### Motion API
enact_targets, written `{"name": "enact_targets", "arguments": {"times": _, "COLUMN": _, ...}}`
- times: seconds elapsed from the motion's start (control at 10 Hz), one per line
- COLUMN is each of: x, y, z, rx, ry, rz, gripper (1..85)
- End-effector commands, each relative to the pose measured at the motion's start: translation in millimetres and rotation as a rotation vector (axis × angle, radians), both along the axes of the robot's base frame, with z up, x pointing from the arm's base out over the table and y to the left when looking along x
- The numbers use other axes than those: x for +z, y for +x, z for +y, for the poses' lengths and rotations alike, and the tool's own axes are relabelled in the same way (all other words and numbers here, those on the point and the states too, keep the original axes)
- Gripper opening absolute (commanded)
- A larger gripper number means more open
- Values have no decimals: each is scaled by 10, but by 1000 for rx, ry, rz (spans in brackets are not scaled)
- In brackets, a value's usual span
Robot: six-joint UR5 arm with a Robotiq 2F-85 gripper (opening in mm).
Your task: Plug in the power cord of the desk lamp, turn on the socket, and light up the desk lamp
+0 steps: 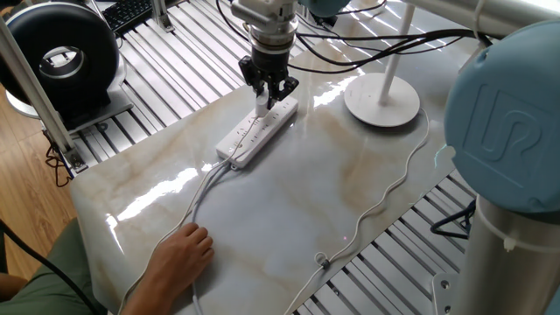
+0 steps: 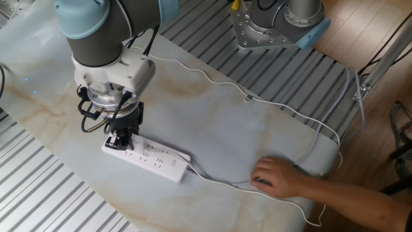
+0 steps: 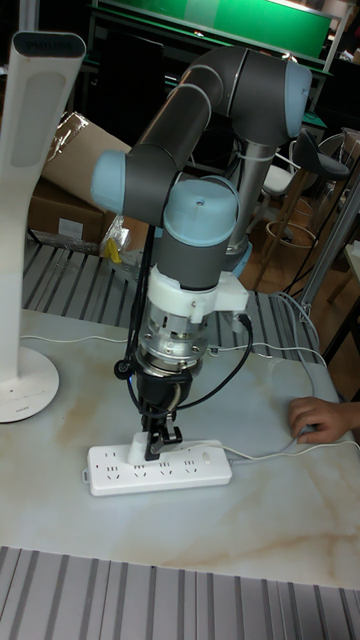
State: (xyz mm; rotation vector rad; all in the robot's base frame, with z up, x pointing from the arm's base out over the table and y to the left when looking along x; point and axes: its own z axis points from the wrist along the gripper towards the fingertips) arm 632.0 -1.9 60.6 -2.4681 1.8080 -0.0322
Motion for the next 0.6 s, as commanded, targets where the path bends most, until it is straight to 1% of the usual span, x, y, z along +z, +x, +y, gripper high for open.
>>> {"name": "enact_targets", "arguments": {"times": 0.0, "x": -3, "y": 10, "z": 20, "rx": -18, "ry": 17, "rz": -1, "gripper": 10}}
{"name": "enact_targets", "arguments": {"times": 0.5, "x": -16, "y": -11, "z": 11, "rx": -28, "ry": 17, "rz": 2, "gripper": 10}}
